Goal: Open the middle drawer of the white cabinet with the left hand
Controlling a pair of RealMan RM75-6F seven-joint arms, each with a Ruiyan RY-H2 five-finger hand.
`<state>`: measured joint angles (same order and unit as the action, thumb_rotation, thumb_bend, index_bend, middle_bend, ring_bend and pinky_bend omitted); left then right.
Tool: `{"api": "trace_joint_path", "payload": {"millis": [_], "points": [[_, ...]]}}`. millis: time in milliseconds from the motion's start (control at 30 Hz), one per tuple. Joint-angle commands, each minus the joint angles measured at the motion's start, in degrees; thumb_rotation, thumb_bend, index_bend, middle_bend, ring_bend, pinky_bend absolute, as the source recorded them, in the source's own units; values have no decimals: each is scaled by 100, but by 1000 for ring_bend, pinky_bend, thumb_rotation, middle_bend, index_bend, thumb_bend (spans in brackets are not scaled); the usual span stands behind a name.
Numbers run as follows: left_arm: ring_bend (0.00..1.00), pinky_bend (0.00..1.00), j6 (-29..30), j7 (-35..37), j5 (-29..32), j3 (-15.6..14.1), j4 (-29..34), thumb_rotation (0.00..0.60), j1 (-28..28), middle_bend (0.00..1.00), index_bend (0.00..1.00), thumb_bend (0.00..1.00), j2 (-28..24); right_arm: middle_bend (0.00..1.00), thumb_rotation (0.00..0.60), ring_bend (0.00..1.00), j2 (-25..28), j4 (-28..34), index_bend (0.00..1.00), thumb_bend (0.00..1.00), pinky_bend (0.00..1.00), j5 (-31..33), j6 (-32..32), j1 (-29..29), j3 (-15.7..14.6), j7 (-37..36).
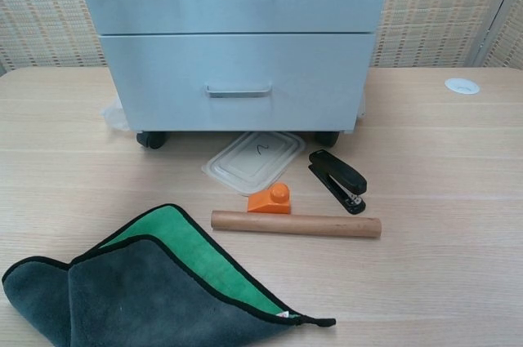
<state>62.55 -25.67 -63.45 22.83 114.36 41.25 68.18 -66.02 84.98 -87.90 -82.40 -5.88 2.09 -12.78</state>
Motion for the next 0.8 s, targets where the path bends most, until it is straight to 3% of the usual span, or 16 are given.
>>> {"api": "trace_joint_path", "payload": {"millis": [33, 567, 800], "points": [[1000, 1000, -46, -224, 266, 47, -95, 600, 257, 1000, 262, 608, 174, 438, 600, 274, 7, -24, 400, 273, 277, -6, -7, -2, 2, -40], [1000, 1000, -16, -739, 1211, -66, -492, 600, 960, 1000, 279, 603, 513, 438, 600, 274, -8, -191, 400, 273, 277, 120, 34, 88, -38, -204], [1000, 1000, 106, -721, 1156, -210, -470, 600, 1009, 1000, 303, 603, 523, 438, 600, 274, -22, -198, 400, 273, 277, 123, 48, 91, -36, -199]]}}
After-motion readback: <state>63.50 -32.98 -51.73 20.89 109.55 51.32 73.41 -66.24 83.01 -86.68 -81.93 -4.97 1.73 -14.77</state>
